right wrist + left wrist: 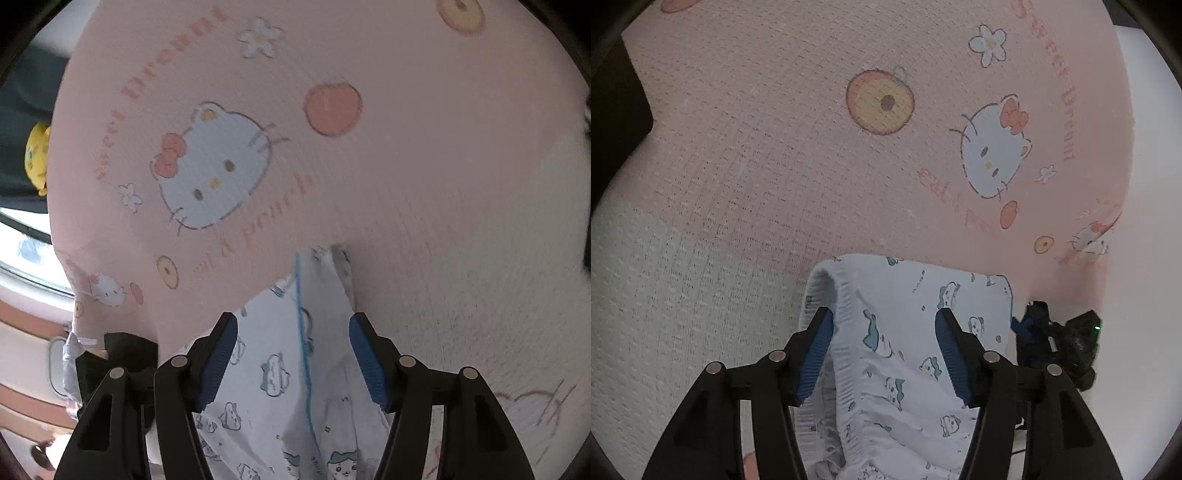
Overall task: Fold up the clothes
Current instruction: 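Lift the pajamas with both grippers and lay them onto the sheet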
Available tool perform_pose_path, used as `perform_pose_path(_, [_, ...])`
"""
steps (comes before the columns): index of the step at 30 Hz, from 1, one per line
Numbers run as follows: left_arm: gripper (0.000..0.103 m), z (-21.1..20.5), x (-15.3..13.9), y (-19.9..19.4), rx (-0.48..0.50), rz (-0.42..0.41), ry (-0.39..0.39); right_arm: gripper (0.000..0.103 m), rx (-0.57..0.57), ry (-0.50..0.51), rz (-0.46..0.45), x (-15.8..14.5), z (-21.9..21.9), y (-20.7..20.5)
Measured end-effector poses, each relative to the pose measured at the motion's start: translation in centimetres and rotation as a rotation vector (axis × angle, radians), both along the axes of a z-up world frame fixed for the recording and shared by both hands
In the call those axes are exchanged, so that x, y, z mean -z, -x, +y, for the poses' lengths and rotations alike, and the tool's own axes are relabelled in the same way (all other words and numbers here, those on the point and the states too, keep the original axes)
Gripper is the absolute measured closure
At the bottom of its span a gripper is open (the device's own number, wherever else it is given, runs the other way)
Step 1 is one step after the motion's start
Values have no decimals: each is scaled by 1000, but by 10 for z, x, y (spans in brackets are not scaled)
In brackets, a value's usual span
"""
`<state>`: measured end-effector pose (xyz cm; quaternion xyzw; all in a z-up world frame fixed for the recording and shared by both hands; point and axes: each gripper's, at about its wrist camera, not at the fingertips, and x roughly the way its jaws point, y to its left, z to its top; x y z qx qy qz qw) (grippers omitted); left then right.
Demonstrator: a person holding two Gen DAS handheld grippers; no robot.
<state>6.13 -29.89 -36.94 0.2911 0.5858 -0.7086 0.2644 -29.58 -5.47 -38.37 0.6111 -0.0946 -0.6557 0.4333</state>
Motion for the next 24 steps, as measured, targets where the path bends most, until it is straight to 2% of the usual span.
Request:
perform_pose_path(3, [49, 3, -1, -3, -9, -5, 8, 41, 34, 18, -55, 10, 4, 3])
perform_pose_path(8, [49, 2, 8, -2, -19, 17, -26, 41, 68, 69, -148, 28, 11, 2])
perform_pose_path(11, [49, 0, 10, 1, -17, 19, -26, 41, 65, 67, -133, 34, 9, 3])
perform_pose_path(14, [49, -1, 12, 4, -15, 21, -26, 41, 54, 107, -109, 37, 7, 6])
perform_pose_path(19, [49, -4, 16, 8, -11, 24, -26, 42, 18, 181, -142, 38, -1, 8])
perform_pose_path(24, [49, -4, 13, 12, 2, -1, 21, 65, 28, 248, -185, 35, -7, 14])
